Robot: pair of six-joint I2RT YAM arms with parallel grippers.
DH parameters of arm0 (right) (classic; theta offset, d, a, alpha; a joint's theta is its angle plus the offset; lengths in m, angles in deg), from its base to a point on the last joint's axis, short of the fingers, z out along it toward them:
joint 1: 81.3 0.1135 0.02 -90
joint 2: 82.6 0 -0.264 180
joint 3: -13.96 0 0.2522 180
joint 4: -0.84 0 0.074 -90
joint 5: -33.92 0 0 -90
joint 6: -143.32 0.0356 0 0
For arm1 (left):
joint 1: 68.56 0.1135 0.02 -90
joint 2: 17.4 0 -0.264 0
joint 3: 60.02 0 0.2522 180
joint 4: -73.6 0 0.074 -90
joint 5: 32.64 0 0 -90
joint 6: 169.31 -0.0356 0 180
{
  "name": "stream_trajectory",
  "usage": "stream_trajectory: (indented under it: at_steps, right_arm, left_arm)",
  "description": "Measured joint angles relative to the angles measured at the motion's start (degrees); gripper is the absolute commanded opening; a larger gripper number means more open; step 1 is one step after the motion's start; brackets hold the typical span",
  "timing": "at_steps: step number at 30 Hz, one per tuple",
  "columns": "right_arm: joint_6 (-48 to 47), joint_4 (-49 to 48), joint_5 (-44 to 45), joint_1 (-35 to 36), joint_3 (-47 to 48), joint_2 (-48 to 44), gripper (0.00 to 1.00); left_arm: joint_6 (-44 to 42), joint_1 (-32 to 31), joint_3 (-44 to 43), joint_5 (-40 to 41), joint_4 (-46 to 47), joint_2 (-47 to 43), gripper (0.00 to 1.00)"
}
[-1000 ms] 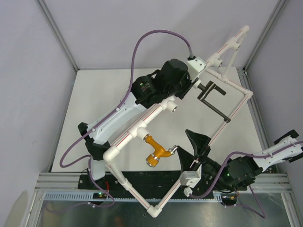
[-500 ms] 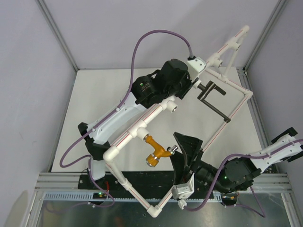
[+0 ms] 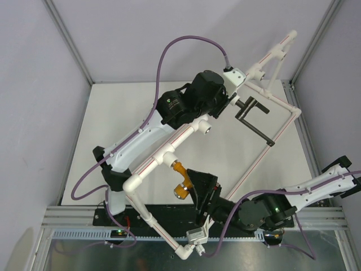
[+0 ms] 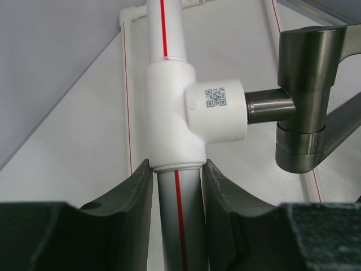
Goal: Install the water faucets
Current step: Screw the water faucet onto the adaptor.
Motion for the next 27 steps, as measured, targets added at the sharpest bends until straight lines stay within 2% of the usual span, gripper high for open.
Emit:
stream_trajectory:
  at_steps: [1, 3, 6, 7, 10, 14, 18, 23, 27]
  right_arm:
    - [-0.02, 0.02, -0.35, -0.26, 0.04, 0.31, 0.82]
    - [0.02, 0.00, -1.25, -0.98, 0.22, 0.98, 0.65]
    - [-0.50, -1.09, -1.66, -1.75, 0.87, 1.84, 0.30]
    - [-0.42, -1.92, -1.84, -1.88, 1.64, 1.90, 0.21]
    - [0.50, -2.97, -1.57, -2.21, 2.32, 1.86, 0.07]
    - [3.39, -4.74, -0.37, -1.81, 2.10, 2.40, 0.01]
    - [12.94, -10.69, 0.39, -1.70, 0.35, 2.14, 0.00]
    - [34.69, -23.54, 0.50, -2.03, -4.22, 0.15, 0.00]
    - [56.98, -32.22, 0.28, -3.82, -8.26, -1.79, 0.00]
  left_arm:
    - [0.00, 0.00, 0.00, 0.00, -0.02, 0.00, 0.02]
    - [0.00, 0.00, 0.00, 0.00, 0.00, 0.00, 0.02]
    - [0.00, 0.00, 0.07, 0.07, -0.04, 0.00, 0.02]
    - [-0.02, -0.02, 0.11, 0.09, 0.02, 0.00, 0.02]
    - [0.02, 0.00, 0.11, 0.02, -0.07, -0.11, 0.02]
    - [0.02, 0.11, 0.15, -0.09, -0.13, -0.17, 0.02]
    - [0.04, 0.11, 0.20, -0.15, -0.15, -0.22, 0.02]
    - [0.04, -0.02, 0.20, -0.13, -0.04, -0.22, 0.02]
    - [0.02, -0.02, 0.20, -0.07, 0.24, -0.09, 0.02]
